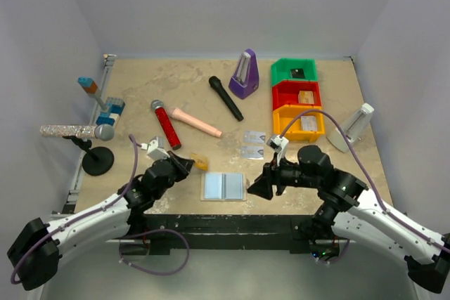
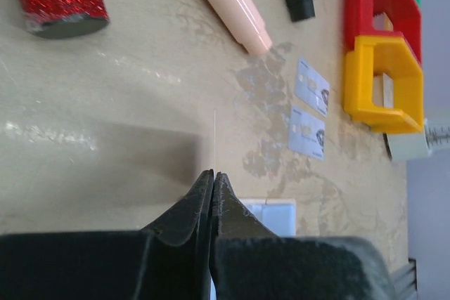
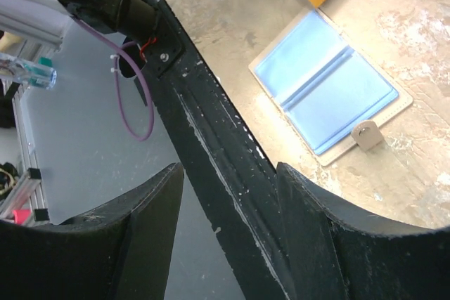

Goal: Take the credit cards out of the card holder
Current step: Place the credit card at the center of the board.

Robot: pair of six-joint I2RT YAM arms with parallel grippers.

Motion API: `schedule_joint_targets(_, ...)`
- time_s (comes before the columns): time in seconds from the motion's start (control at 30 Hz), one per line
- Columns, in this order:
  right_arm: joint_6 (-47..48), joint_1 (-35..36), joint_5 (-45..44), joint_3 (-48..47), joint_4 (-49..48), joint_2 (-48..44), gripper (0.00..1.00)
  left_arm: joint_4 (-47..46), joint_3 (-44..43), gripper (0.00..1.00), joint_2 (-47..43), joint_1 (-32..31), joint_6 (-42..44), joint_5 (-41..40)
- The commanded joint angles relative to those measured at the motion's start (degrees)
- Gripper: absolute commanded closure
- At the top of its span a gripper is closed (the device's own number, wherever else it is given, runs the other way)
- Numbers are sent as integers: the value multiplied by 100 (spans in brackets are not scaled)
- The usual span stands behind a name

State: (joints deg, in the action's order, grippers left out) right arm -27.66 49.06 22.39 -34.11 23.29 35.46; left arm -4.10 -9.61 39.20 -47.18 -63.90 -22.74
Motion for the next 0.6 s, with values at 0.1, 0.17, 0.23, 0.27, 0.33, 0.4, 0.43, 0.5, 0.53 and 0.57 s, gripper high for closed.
schedule_joint_targets(0.1, -240, -10, -148, 246, -35, -285, 40, -1399, -111, 100, 930, 683, -220, 32)
schedule_joint_targets(0.17, -257, -10, -139, 308, -52, -329, 40, -1680, -112, 100, 1167, 815, -202, 199)
schedule_joint_targets(0.23, -292, -10, -139, 352, -96, -364, 40, -1892, -155, 100, 1431, 894, -185, 314)
schedule_joint_targets(0.27, -310, -10, -113, 378, -114, -373, 40, -1997, -199, 100, 1563, 921, -167, 366)
schedule_joint_targets(0.33, -319, -10, -112, 422, -140, -400, 40, -2077, -270, 100, 1765, 956, -132, 411)
schedule_joint_targets(0.4, -328, -10, -112, 457, -132, -443, 40, -2165, -296, 100, 1924, 991, -123, 437)
schedule_joint_targets(0.43, -336, -2, -112, 466, -132, -461, 40, -2183, -314, 100, 1986, 1000, -105, 446)
schedule_joint_targets(0.5, -310, -10, -112, 484, -97, -479, 40, -2166, -331, 100, 2082, 1044, -97, 437)
schedule_joint_targets(0.53, -301, -10, -112, 484, -62, -496, 40, -2174, -323, 100, 2126, 1061, -88, 437)
schedule_joint_targets(0.57, -293, -10, -112, 484, -35, -496, 40, -2174, -340, 100, 2162, 1088, -70, 437)
